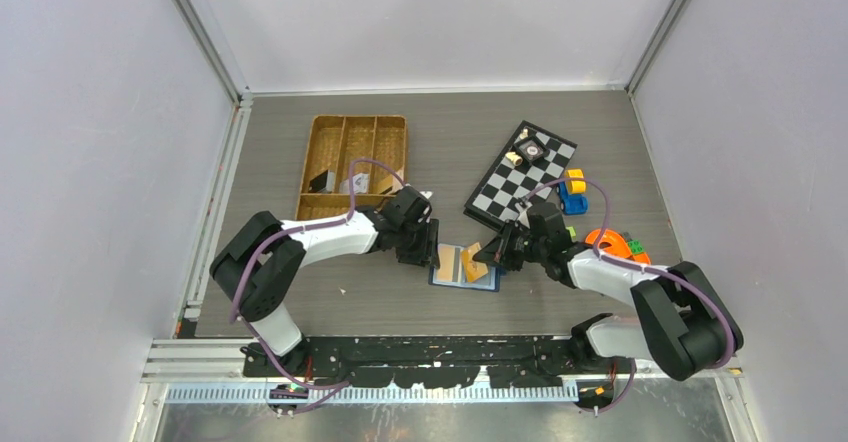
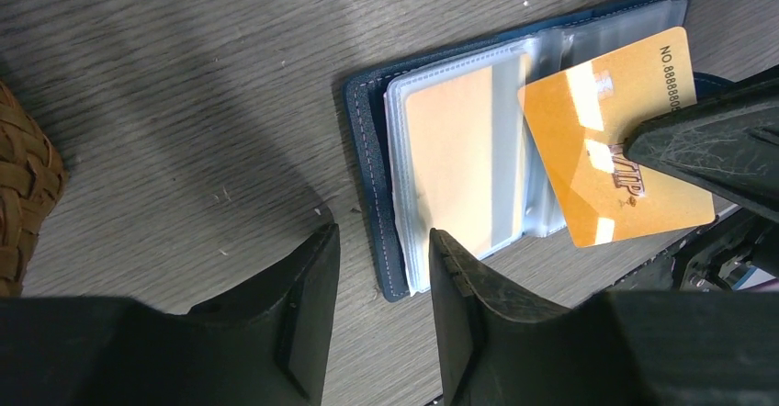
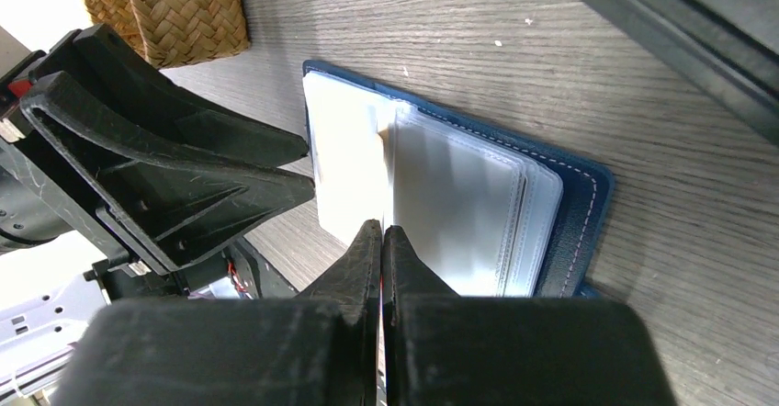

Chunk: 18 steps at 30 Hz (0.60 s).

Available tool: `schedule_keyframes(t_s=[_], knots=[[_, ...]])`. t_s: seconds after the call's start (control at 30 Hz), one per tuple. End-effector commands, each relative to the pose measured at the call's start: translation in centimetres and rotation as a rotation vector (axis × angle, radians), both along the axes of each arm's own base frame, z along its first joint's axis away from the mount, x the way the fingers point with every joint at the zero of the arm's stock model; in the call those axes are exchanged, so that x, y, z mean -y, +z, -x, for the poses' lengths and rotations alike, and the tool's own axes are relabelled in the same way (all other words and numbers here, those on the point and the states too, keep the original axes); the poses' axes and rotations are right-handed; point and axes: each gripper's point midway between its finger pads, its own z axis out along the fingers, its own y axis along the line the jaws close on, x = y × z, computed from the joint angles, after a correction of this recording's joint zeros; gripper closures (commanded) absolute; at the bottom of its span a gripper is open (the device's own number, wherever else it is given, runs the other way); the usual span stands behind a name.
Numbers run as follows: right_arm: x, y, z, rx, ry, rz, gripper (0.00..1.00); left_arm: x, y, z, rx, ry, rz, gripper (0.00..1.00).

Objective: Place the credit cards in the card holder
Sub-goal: Insert the credit card into the card holder.

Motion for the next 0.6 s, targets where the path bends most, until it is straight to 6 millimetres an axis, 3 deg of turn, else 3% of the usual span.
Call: schedule_keyframes(t_s=[0.0, 0.57], knots=[[-0.4, 0.0, -0.3, 0.035, 0.016, -0.01, 1.0, 0.6, 0.7, -1.0, 0.042, -0.01, 0.007, 0.59], [-0.2, -1.8, -0.6, 0.016, -0.014, 0.027, 1.0, 0.3, 0.3, -0.7, 0.039, -0.02, -0.006, 0.68]])
